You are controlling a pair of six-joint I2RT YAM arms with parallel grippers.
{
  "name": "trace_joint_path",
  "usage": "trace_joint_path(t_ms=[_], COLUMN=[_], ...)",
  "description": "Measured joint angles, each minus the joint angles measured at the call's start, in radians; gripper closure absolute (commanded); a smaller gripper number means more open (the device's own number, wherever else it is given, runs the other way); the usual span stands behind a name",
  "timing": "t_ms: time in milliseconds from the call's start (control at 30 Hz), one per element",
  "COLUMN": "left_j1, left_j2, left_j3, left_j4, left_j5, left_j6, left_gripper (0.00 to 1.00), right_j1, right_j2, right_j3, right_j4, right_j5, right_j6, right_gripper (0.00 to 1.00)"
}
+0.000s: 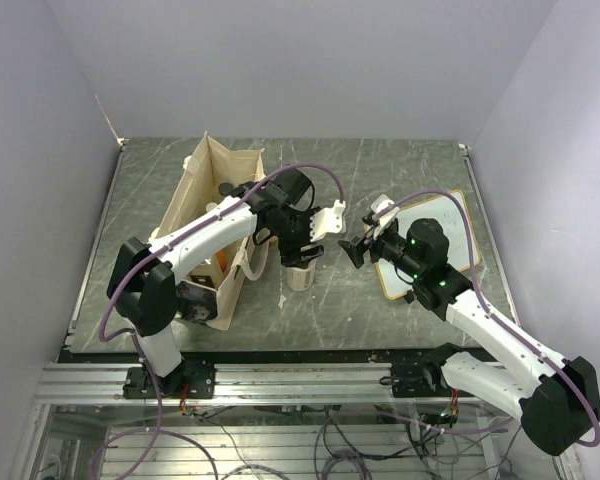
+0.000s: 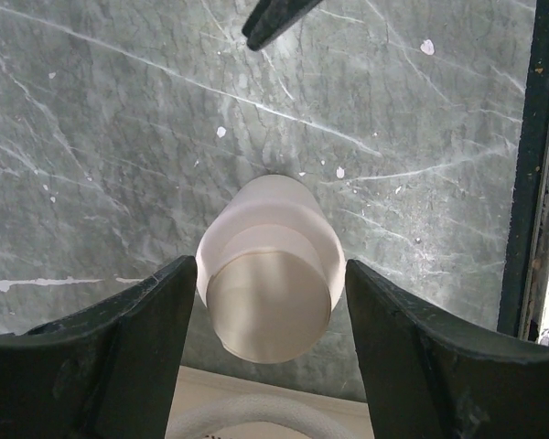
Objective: Place the personal care products into the canvas bag
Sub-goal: Pick up the care product from the center of the board.
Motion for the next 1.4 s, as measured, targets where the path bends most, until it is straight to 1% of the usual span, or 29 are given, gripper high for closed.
trace_joint_path(t_ms=[200,300,367,567,600,633,833,1033,1200,1400], left_j1=[0.000,0.000,0.000,-0.001,-0.001,-0.001,-0.001,0.000,0.002,0.004], left_j2=[0.000,0.000,0.000,0.000,0.000,0.000,0.000,-0.010,-0.050,-0.114], left_j3=[-0.011,-0.017,-0.018,-0.018,-0.017,-0.017,-0.010,0.041,0.111,0.235], left_j4=[-0.002,0.000,0.002,0.003,0.003,0.004,-0.002,-0.034,-0.058,-0.116], left_j5=[0.000,-0.001,-0.005,-0.005,-0.006,-0.006,-0.016,-0.032,-0.032,-0.043], left_j6=[0.002,0.007,0.010,0.009,0.006,0.003,-0.021,-0.032,-0.050,-0.088], left_gripper=[0.33,0.41,0.50,0.86,0.91,0.93,0.93,0.93,0.93,0.93], right_j1=[-0.009,-0.009,-0.010,-0.016,-0.022,-0.029,-0.042,-0.047,-0.047,-0.047], right_j2=[0.024,0.031,0.036,0.046,0.046,0.047,0.048,0.049,0.061,0.111], right_j3=[0.000,0.000,0.000,0.000,0.000,0.000,0.006,0.014,0.046,0.124], right_j4=[0.000,0.003,0.008,0.008,0.008,0.008,0.007,-0.004,-0.014,-0.056], right_j5=[-0.017,-0.024,-0.029,-0.041,-0.041,-0.040,-0.040,-0.041,-0.049,-0.046], right_j6=[0.002,0.002,0.002,0.003,0.003,0.003,0.003,0.001,-0.008,-0.004], right_gripper=[0.23,0.23,0.23,0.23,0.23,0.23,0.23,0.23,0.23,0.23])
